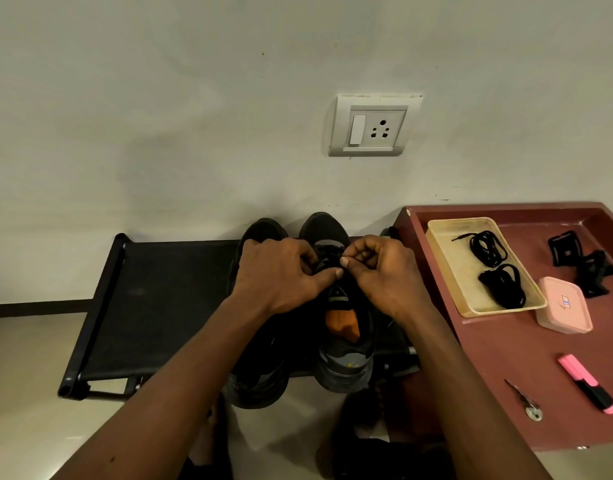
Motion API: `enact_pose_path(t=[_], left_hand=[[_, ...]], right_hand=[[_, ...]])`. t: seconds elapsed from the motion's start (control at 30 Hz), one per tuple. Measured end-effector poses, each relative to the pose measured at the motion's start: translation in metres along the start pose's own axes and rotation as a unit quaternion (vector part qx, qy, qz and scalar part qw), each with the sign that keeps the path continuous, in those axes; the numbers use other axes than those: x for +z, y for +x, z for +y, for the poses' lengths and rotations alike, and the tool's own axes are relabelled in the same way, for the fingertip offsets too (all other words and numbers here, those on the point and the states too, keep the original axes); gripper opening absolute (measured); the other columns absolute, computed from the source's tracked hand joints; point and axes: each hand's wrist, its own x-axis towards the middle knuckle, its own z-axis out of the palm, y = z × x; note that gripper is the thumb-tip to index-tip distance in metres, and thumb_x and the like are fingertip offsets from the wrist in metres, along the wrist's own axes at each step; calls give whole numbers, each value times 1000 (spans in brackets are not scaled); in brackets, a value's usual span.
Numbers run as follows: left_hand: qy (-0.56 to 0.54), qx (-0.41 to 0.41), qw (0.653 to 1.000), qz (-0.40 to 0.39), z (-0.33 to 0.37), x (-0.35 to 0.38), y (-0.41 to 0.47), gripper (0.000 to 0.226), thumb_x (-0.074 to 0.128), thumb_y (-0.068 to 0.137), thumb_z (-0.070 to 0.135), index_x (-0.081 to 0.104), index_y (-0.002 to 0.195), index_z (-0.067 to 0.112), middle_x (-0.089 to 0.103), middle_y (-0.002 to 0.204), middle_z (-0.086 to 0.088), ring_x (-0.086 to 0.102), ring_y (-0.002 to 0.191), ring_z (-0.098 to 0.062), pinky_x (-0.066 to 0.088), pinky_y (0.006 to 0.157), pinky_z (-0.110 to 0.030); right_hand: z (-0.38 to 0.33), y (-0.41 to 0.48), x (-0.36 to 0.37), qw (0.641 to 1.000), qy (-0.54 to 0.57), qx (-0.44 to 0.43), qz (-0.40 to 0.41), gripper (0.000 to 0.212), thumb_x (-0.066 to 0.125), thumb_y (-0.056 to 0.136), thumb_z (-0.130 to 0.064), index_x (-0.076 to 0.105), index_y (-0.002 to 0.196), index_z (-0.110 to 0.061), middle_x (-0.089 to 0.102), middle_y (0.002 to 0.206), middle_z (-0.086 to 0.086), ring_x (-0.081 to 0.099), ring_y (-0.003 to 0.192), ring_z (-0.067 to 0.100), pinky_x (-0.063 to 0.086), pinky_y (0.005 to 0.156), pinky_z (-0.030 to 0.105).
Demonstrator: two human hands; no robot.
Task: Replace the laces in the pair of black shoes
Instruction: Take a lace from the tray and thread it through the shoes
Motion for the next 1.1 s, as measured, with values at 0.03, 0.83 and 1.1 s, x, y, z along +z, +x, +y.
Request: enact_pose_path(t=[0.03,0.83,1.1], left_hand=[[30,3,999,-17,1,1,0,70,37,75,92,73,99,37,70,75,17,65,78,-4,42,94,-42],[-100,-21,993,-54,-7,0,0,29,70,84,57,80,96,33,74,73,16,68,69,-1,61,84,-41],[-98,-10,994,-52,-7,0,-1,31,69,86,55,80,101,29,77,84,11,70,76,-4,61,84,-39]], right_hand=[[0,0,0,1000,-3,7,-3,12,76,94,-21,71,89,-32,69,83,-12,64,83,-9,47,65,9],[-10,-6,21,984,-180,10,-10,12,73,94,-21,73,85,-30,64,84,-15,62,78,2,45,64,17],[-11,-9,28,979,-204,11,10,10,69,94,-21,74,89,-28,65,84,-11,63,81,8,44,64,21]])
